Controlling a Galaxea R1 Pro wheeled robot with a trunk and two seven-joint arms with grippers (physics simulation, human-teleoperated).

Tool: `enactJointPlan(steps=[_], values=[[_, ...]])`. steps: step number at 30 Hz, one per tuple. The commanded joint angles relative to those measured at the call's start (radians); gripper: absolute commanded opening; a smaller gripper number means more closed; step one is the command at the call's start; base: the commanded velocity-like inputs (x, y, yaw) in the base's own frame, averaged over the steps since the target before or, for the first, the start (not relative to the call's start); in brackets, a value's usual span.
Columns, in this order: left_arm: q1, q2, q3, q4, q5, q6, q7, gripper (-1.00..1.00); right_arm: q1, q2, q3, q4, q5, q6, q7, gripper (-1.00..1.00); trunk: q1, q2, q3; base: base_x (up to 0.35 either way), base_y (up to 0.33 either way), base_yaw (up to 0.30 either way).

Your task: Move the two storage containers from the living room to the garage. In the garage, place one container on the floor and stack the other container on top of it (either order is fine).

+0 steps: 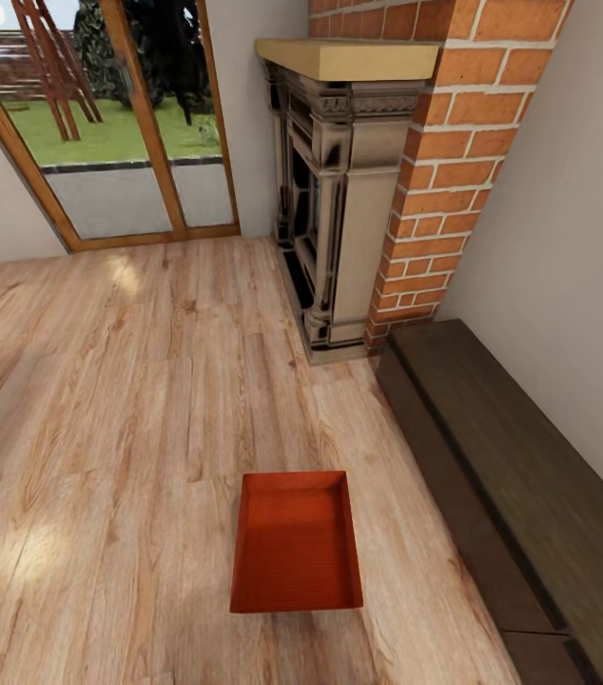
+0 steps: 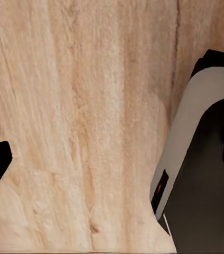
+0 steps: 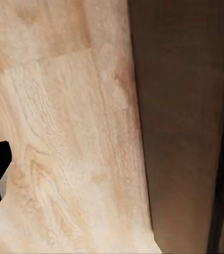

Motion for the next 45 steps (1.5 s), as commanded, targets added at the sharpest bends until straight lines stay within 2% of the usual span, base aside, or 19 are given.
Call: enactJointPlan(steps=[1,4,6,8,10,12,14,16,19,20,22,23,24,26,32,37,43,44,45], values=[[-0.017,0.009,-0.008,-0.007,0.017,0.022,0.010,1.00,-0.038,-0.004,0.007,-0.013,-0.009,-0.008,-0.035,1.00,0.000,0.000,-0.001,0.000,0.000,0.000],[-0.137,0.013,-0.004,-0.003,0.047,0.078,0.042,1.00,-0.169,0.000,0.009,-0.035,-0.006,-0.011,-0.083,1.00,0.000,0.000,-0.001,0.000,0.000,0.000],[-0.231,-0.006,-0.003,0.006,0.059,0.111,0.077,1.00,-0.274,0.006,0.009,-0.040,-0.006,-0.008,-0.093,1.00,0.000,0.000,-0.001,0.000,0.000,0.000],[-0.273,-0.023,-0.003,0.009,0.062,0.121,0.088,1.00,-0.313,0.008,0.009,-0.041,-0.007,-0.008,-0.096,1.00,0.000,0.000,-0.001,0.000,0.000,0.000],[-0.341,-0.080,-0.004,0.016,0.060,0.131,0.100,1.00,-0.360,0.033,0.009,-0.044,-0.008,-0.011,-0.099,1.00,0.000,0.000,-0.001,0.000,0.000,0.000],[-0.367,-0.117,-0.005,0.018,0.056,0.133,0.103,1.00,-0.371,0.062,0.011,-0.048,-0.006,-0.014,-0.099,1.00,0.000,0.000,-0.001,0.000,0.000,0.000],[-0.401,-0.186,-0.007,0.010,0.048,0.131,0.106,1.00,-0.384,0.124,0.013,-0.053,-0.004,-0.019,-0.100,1.00,0.000,0.000,-0.001,0.000,0.000,0.000],[-0.414,-0.223,-0.009,0.004,0.041,0.126,0.106,1.00,-0.388,0.159,0.013,-0.055,-0.004,-0.024,-0.099,1.00,0.000,0.000,-0.001,0.000,0.000,0.000],[-0.423,-0.260,-0.012,-0.005,0.019,0.116,0.106,1.00,-0.390,0.191,0.011,-0.058,-0.007,-0.039,-0.096,1.00,0.000,0.000,-0.001,0.000,0.000,0.000],[-0.426,-0.278,-0.014,-0.008,-0.018,0.103,0.106,1.00,-0.391,0.213,0.010,-0.060,-0.007,-0.048,-0.093,1.00,0.000,0.000,-0.001,0.000,0.000,0.000],[-0.428,-0.287,-0.015,0.001,-0.081,0.086,0.106,1.00,-0.392,0.250,0.013,-0.061,-0.003,-0.058,-0.091,1.00,0.000,0.000,-0.001,0.000,0.000,0.000],[-0.429,-0.289,-0.012,0.001,-0.128,0.063,0.107,1.00,-0.392,0.275,0.017,-0.059,0.001,-0.094,-0.090,1.00,0.000,0.000,-0.001,0.000,0.000,0.000],[-0.429,-0.289,-0.011,-0.002,-0.137,0.053,0.108,1.00,-0.392,0.280,0.017,-0.055,0.001,-0.122,-0.090,1.00,0.000,0.000,-0.001,0.000,0.000,0.000],[-0.429,-0.290,-0.011,-0.003,-0.144,0.032,0.108,1.00,-0.392,0.283,0.016,-0.050,0.000,-0.161,-0.089,1.00,0.000,0.000,-0.001,0.000,0.000,0.000],[-0.429,-0.297,-0.010,0.004,-0.155,-0.032,0.107,1.00,-0.392,0.290,0.016,-0.046,-0.002,-0.186,-0.088,1.00,0.000,0.000,-0.001,0.000,0.000,0.000],[-0.429,-0.295,-0.013,0.011,-0.156,-0.053,0.098,1.00,-0.392,0.289,0.018,-0.046,0.003,-0.120,-0.086,1.00,0.000,0.000,-0.001,0.000,0.000,0.000],[-0.429,-0.292,-0.015,0.012,-0.156,-0.054,0.094,1.00,-0.392,0.284,0.021,-0.047,0.004,-0.112,-0.083,1.00,0.000,0.000,-0.001,0.000,0.000,0.000],[-0.429,-0.292,-0.015,0.012,-0.157,-0.054,0.094,1.00,-0.392,0.284,0.022,-0.048,0.012,-0.108,-0.083,1.00,0.000,0.000,-0.001,0.000,0.000,0.000],[-0.429,-0.290,-0.015,0.013,-0.155,-0.054,0.093,1.00,-0.392,0.288,0.036,-0.049,0.083,-0.100,-0.073,1.00,0.000,0.000,-0.001,0.000,0.000,0.000]])
